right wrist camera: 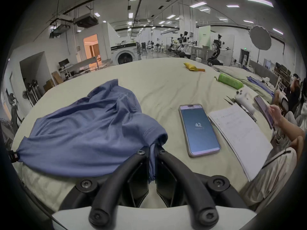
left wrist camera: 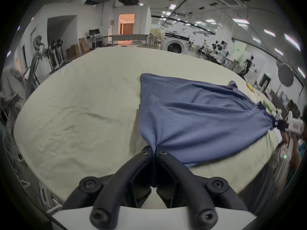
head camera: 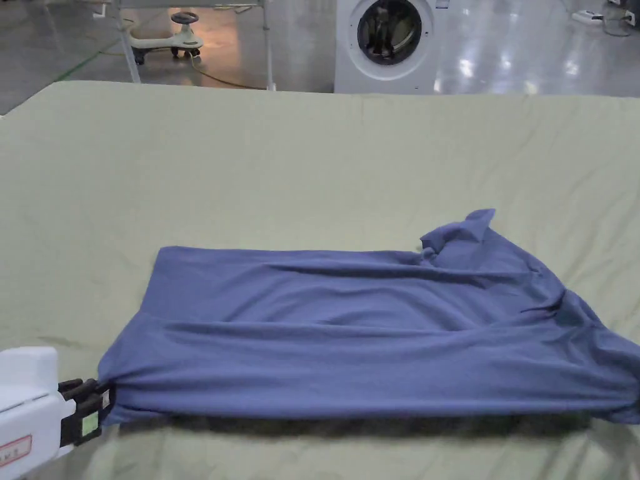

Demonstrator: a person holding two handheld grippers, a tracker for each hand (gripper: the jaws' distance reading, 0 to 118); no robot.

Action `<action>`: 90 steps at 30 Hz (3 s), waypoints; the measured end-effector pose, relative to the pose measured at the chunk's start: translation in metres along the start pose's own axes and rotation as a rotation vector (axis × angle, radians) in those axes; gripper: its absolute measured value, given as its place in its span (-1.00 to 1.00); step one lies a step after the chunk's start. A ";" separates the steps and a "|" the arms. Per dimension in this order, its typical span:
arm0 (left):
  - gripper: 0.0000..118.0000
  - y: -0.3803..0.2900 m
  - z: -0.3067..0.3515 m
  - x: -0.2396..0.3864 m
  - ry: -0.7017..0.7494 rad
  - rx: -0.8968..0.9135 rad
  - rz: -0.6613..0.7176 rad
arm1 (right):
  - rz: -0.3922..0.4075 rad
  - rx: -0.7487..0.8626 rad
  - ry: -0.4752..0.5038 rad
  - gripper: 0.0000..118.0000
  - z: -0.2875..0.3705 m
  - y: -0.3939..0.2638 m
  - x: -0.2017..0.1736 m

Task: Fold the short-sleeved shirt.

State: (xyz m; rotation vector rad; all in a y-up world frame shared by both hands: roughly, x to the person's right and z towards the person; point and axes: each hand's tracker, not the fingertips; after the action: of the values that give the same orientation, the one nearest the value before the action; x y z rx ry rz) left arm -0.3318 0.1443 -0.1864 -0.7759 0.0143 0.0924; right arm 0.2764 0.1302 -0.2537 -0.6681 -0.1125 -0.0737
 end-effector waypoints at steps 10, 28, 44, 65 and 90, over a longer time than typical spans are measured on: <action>-1.00 -0.064 0.029 -0.001 -0.023 0.014 0.046 | 0.031 -0.088 0.029 -0.95 0.042 -0.054 0.004; -0.64 -0.063 0.111 0.095 -0.004 0.422 0.015 | 0.157 0.150 0.387 -0.61 0.101 -0.056 -0.062; -0.88 0.018 0.034 0.056 -0.111 0.298 0.078 | 0.056 0.070 0.407 -1.00 0.080 -0.060 -0.065; -0.96 0.156 -0.209 0.005 0.143 -0.150 0.115 | 0.014 -0.033 0.286 -1.00 0.066 -0.049 -0.011; -0.96 0.146 -0.207 0.028 0.168 -0.200 -0.088 | 0.227 -0.404 0.054 -0.92 -0.205 0.140 -0.076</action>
State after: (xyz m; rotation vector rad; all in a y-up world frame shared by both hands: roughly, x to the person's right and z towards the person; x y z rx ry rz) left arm -0.3121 0.1052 -0.4376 -0.9811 0.1324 -0.0560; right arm 0.2323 0.1151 -0.5093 -1.0774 0.0331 0.1066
